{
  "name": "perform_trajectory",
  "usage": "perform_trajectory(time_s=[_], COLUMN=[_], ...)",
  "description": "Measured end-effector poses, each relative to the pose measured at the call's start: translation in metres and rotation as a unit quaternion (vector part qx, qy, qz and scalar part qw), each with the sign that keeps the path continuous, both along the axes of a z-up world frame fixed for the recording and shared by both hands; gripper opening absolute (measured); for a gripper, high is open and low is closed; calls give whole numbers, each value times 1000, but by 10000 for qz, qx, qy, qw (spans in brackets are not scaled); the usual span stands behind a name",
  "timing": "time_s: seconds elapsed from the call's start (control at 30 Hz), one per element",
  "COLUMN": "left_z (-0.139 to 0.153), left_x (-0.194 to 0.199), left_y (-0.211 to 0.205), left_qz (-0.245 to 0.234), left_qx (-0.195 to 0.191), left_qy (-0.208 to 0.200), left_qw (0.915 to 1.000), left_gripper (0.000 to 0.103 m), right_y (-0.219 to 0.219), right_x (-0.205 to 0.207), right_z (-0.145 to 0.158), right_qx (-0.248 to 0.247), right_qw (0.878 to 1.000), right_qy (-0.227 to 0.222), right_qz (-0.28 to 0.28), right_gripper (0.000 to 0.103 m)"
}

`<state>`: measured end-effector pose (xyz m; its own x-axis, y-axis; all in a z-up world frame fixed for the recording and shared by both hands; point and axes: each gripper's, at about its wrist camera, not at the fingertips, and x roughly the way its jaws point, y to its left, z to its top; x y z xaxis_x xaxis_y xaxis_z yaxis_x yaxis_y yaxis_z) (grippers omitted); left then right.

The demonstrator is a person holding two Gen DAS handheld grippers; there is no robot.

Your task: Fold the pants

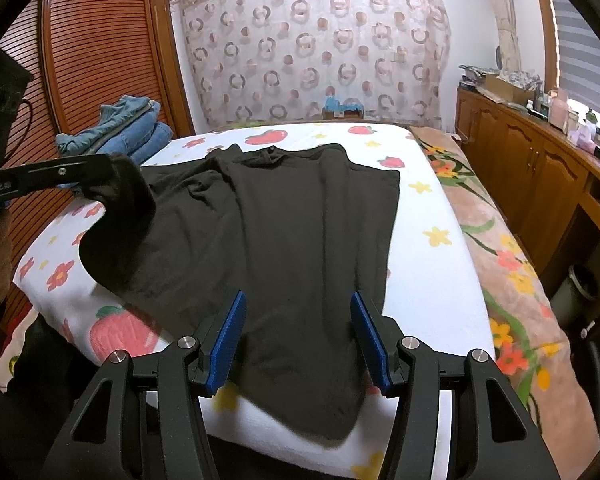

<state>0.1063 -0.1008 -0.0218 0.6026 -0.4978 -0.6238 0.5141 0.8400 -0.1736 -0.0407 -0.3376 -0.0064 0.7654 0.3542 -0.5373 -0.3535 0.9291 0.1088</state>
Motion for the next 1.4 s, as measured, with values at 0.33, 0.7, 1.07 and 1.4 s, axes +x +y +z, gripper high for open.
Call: perform_trajectory(time_s=[0.33, 0.7, 1.07, 1.4], left_z=[0, -4, -36, -72], left_x=[6, -1, -5, -5], left_y=[-22, 11, 58, 72], left_qz=[51, 491, 1161, 1328], left_qx=[173, 250, 367, 470], left_qy=[106, -78, 60, 517], left_qw=[9998, 9985, 9925, 9887], left_gripper=[6, 55, 82, 82], right_y=[-6, 18, 48, 61], right_x=[2, 8, 18, 33], right_z=[9, 6, 13, 6], right_qx=[88, 77, -71, -218], right_qw=[10000, 9997, 9980, 9954], right_qy=[-39, -49, -131, 6], right_qz=[18, 232, 607, 930], right_gripper=[57, 57, 56, 35])
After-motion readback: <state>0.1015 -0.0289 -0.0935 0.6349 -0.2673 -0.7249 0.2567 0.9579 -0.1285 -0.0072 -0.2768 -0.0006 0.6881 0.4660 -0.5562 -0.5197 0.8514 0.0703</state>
